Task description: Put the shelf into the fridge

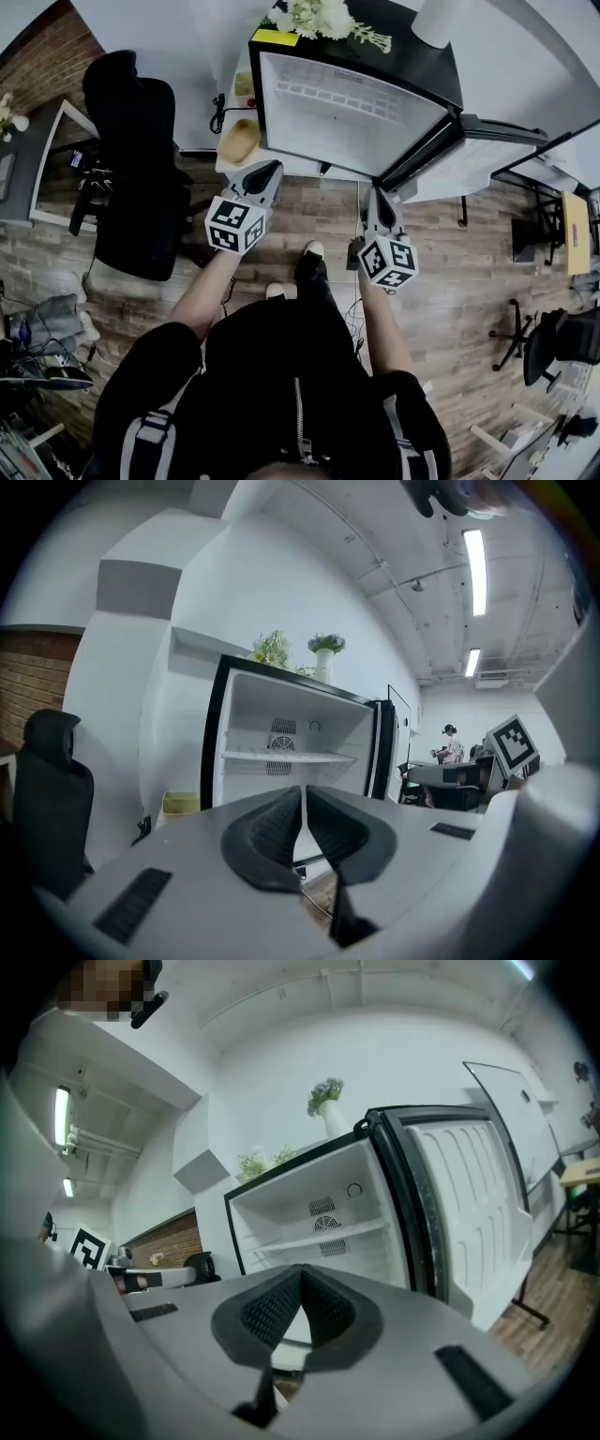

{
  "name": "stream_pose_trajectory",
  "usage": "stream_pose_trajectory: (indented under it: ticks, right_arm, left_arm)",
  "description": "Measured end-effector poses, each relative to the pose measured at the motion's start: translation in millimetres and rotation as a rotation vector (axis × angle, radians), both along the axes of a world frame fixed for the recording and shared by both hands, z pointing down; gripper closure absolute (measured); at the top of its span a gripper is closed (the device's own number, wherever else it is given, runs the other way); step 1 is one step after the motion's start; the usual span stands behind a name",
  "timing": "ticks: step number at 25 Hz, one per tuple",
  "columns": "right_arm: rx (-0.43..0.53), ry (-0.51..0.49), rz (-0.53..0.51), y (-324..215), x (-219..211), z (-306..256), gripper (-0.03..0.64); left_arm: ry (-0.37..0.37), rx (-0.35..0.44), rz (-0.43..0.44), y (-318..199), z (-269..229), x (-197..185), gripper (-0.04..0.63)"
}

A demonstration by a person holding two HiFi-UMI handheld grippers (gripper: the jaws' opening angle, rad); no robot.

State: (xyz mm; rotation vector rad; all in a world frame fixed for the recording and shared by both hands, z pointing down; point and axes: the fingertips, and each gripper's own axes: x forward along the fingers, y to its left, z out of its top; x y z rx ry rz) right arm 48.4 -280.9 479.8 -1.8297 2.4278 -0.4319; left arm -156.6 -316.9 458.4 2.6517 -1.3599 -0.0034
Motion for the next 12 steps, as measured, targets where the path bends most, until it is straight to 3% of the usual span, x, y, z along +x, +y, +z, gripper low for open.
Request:
stream_pose_trajectory:
  ticks: [12]
  right_arm:
    - [-0.009, -0.012, -0.01, -10, -5, 2, 0.609]
  left_arm:
    - [0.021, -0.011, 0.001, -13, 0, 4, 0.558]
